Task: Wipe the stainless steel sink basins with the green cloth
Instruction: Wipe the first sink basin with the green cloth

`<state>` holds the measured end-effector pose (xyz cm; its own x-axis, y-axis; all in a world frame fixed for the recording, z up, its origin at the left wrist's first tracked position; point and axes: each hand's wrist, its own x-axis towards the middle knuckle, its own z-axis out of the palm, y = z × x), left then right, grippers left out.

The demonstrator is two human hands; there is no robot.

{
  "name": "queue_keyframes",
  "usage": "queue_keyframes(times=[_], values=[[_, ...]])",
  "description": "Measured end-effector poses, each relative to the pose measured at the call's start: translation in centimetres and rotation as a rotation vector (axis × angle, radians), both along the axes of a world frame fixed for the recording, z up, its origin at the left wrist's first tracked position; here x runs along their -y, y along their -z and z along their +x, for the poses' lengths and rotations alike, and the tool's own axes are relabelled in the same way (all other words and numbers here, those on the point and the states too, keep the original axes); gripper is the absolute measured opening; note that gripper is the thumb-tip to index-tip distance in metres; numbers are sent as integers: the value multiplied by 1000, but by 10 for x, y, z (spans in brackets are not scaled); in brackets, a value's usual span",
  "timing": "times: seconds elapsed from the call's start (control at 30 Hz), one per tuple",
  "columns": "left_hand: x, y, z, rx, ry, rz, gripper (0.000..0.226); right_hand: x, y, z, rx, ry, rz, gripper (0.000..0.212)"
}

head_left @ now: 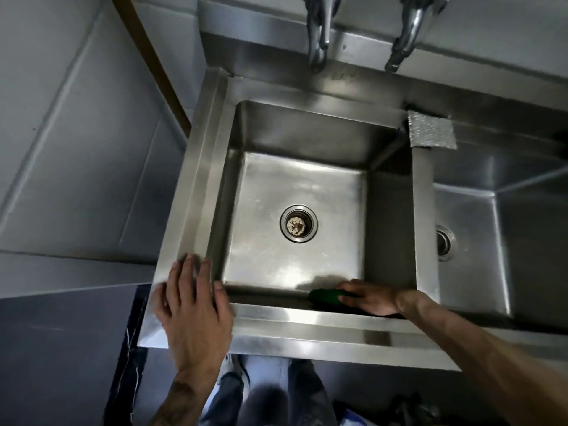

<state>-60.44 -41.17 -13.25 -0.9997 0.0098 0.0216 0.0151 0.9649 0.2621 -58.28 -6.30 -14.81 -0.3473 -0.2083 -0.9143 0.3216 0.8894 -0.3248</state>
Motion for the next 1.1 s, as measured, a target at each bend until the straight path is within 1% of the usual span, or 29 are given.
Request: queue_keyframes(times=[0.1,0.17,0.27,0.33,0.4,0.47,0.57,0.7,0.8,0.87,1.0,1.07,1.1], values=[[2,0,0,-7,27,27,51,8,0,0,-6,76,46,44],[3,1,-1,-30,36,56,50,26,2,-3,-51,115,23,37],[6,6,3,-56,72,67,48,58,2,-13,-80,153,-55,36],[6,7,-4,-43,132,61,51,73,-1,-22,-62,183,-120,37],[-1,5,-21,-39,208,28,52,70,-4,-27,-36,185,-129,38],[-8,2,-42,-67,326,-27,49,52,-7,-21,-13,175,-81,40],[-16,-5,-74,-65,535,-129,49,17,-12,-2,9,229,38,40],[-22,-1,-118,-41,621,-127,50,-12,1,15,-3,244,170,48],[-20,3,-155,-36,714,-133,52,-3,3,17,8,232,317,49],[-23,4,-181,-43,778,-129,53,18,0,13,-6,295,369,48],[-42,1,-228,-146,871,-76,50,68,2,-7,-84,480,326,43],[-46,5,-246,-195,953,-79,49,83,3,-13,-141,657,405,39],[-45,4,-254,-202,988,-84,48,89,1,-16,-189,798,475,37]])
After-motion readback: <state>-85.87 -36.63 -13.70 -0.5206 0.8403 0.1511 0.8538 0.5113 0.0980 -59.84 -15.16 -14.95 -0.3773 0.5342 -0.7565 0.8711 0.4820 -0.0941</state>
